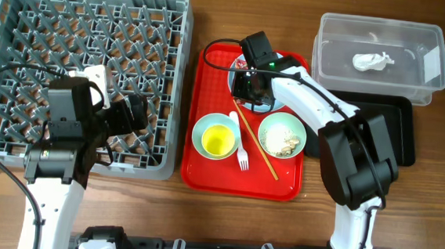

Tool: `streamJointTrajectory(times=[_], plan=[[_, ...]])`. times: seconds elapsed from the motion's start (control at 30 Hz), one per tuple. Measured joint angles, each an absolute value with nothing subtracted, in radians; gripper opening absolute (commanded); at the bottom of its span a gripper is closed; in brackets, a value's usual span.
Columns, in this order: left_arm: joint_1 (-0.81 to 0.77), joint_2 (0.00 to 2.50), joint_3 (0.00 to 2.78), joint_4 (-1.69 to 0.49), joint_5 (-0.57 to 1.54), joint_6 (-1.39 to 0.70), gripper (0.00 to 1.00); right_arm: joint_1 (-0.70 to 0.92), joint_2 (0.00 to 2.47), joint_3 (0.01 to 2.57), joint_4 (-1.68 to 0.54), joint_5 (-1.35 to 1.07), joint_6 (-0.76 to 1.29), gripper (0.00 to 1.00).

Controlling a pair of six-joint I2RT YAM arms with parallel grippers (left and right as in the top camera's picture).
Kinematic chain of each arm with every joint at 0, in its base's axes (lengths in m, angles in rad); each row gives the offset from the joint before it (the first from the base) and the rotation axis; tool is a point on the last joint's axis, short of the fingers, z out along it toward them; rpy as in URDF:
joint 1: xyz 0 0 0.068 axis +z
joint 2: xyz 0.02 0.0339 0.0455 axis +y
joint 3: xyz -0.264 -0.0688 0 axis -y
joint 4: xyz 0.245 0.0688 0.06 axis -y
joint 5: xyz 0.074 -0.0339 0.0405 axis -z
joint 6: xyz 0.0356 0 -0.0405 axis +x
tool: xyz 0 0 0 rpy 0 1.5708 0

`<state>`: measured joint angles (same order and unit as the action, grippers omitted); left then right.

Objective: Sort waste into correct bins and load items into the dishwasher rack
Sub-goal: 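Carry the red wrapper with the right gripper into the clear bin, then grasp the light-blue rice bowl with the right gripper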

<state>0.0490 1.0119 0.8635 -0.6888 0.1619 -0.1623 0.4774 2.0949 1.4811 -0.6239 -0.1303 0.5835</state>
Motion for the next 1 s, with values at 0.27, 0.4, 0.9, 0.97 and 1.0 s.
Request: streamJointTrajectory(times=[0.27, 0.4, 0.9, 0.97, 1.0], plan=[[0.049, 1.012, 0.863, -0.689, 0.162, -0.162, 1.0, 0.457, 2.094, 1.486, -0.685, -0.128, 0.579, 0.04], [0.049, 1.012, 0.863, -0.689, 0.162, -0.162, 1.0, 0.36, 2.021, 1.504, -0.707, -0.118, 0.551, 0.04], [0.049, 1.012, 0.863, -0.689, 0.162, -0.162, 1.0, -0.078, 1.771, 1.553, -0.669, -0.107, 0.459, 0.86], [0.049, 1.012, 0.863, -0.688, 0.162, -0.162, 1.0, -0.077, 1.753, 1.553, -0.763, -0.159, 0.42, 0.76], [0.049, 1.012, 0.863, -0.69, 0.162, -0.162, 1.0, -0.072, 1.733, 1.553, -0.832, -0.194, 0.393, 0.74]])
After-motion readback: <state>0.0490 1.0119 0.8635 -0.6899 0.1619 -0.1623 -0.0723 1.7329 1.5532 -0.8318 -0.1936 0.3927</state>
